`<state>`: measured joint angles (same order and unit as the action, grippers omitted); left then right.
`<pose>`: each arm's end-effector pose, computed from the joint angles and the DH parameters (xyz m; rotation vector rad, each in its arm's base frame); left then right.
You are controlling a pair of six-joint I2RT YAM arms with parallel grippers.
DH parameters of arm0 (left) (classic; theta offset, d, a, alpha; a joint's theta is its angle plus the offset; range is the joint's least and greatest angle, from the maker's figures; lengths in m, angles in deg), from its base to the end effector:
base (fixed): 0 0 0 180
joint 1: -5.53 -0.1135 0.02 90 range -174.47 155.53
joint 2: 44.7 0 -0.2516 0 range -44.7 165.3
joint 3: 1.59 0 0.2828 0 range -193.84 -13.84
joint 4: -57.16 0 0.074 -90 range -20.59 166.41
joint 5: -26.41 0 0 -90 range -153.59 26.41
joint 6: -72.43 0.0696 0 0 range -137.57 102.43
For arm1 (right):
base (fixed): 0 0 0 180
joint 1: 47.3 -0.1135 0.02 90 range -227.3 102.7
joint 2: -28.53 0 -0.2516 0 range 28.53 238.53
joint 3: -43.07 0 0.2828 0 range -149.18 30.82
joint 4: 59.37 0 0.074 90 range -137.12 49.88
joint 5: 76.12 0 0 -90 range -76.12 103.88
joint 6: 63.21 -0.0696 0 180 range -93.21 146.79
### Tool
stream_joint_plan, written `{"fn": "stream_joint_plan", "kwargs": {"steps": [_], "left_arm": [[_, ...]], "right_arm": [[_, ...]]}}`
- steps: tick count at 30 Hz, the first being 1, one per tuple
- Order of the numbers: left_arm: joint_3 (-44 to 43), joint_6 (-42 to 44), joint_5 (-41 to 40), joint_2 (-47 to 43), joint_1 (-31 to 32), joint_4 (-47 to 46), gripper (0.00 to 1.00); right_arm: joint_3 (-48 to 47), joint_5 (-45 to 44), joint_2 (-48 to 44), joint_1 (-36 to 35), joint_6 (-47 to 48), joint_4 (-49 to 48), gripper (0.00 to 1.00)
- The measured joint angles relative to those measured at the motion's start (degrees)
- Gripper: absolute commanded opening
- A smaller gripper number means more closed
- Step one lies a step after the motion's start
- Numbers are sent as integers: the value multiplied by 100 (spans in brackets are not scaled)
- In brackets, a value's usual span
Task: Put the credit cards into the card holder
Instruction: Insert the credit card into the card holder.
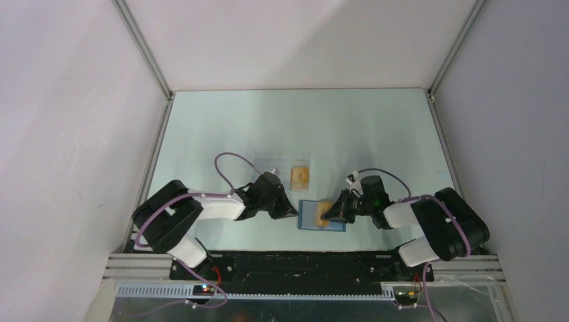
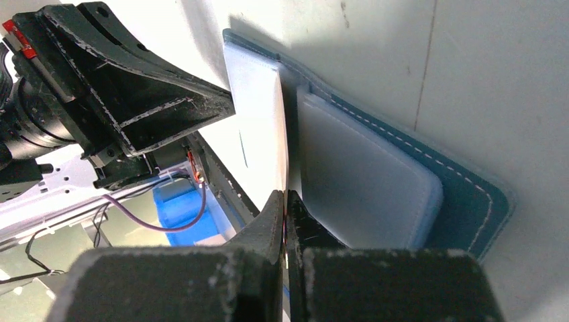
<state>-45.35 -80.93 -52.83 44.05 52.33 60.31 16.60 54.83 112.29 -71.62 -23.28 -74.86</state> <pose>0.2024 -0.2345 0.0591 -0.2925 2.6850 -0.9920 0.1998 0.1403 0.0413 0.1507 2.5412 1.4258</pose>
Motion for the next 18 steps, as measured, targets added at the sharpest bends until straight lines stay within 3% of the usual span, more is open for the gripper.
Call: {"fn": "stream_joint_plan", "kwargs": {"steps": [18], "left_arm": [[-52,48,-9,39,20,9,0]], "right_arm": [[13,234,391,-79,-243,-192,0]]}}
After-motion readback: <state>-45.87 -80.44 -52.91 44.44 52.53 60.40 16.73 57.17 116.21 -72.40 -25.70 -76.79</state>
